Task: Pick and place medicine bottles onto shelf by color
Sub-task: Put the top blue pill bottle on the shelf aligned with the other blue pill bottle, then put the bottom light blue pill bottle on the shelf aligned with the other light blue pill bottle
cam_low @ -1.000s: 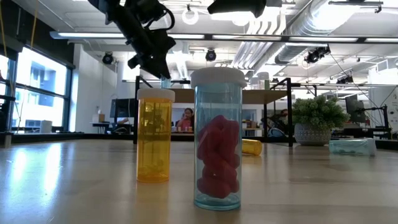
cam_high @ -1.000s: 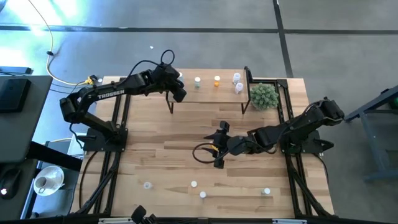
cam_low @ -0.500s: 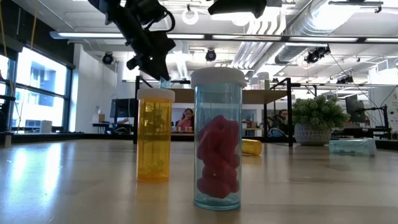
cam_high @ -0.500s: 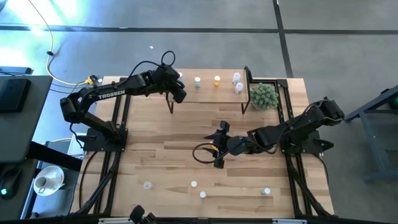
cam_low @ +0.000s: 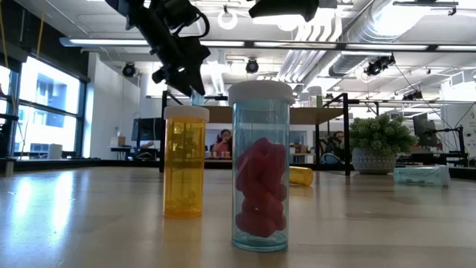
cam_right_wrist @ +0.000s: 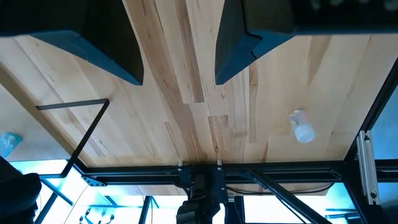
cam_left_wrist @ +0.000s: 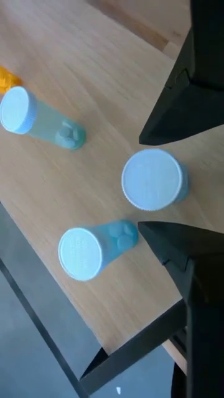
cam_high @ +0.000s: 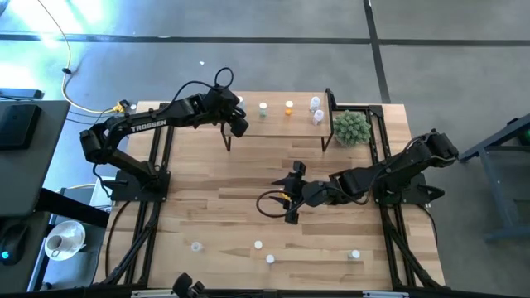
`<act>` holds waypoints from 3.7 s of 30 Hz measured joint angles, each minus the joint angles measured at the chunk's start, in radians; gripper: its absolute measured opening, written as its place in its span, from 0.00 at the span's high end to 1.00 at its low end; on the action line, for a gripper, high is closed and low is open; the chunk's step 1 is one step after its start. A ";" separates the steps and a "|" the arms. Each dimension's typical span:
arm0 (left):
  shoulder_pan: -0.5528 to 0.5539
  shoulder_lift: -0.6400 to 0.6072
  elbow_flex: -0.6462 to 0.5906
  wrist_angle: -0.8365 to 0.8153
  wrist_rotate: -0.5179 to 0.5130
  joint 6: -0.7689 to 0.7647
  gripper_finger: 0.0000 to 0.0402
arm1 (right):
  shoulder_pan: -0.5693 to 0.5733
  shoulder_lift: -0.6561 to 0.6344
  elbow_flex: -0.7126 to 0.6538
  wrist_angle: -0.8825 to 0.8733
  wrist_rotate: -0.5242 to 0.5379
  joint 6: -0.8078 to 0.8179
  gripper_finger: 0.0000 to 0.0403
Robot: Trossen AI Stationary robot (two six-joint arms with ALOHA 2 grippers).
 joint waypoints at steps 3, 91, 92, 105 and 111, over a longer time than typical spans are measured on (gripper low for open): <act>0.000 -0.001 0.000 0.000 0.014 0.001 0.47 | 0.000 0.000 0.000 -0.003 0.000 0.000 0.53; -0.870 -0.514 -0.600 0.438 -0.078 -0.253 0.48 | 0.782 -0.021 -0.002 -0.911 -0.111 1.203 0.53; -0.870 -0.514 -0.600 0.438 -0.078 -0.252 0.48 | 0.790 -0.015 -0.002 -0.911 -0.103 1.210 0.53; -0.869 -0.514 -0.600 0.436 -0.123 -0.252 0.48 | 0.873 0.073 -0.002 -0.904 -0.057 1.390 0.53; -0.869 -0.514 -0.600 0.435 -0.123 -0.252 0.48 | 0.954 0.108 -0.002 -0.904 0.060 1.491 0.53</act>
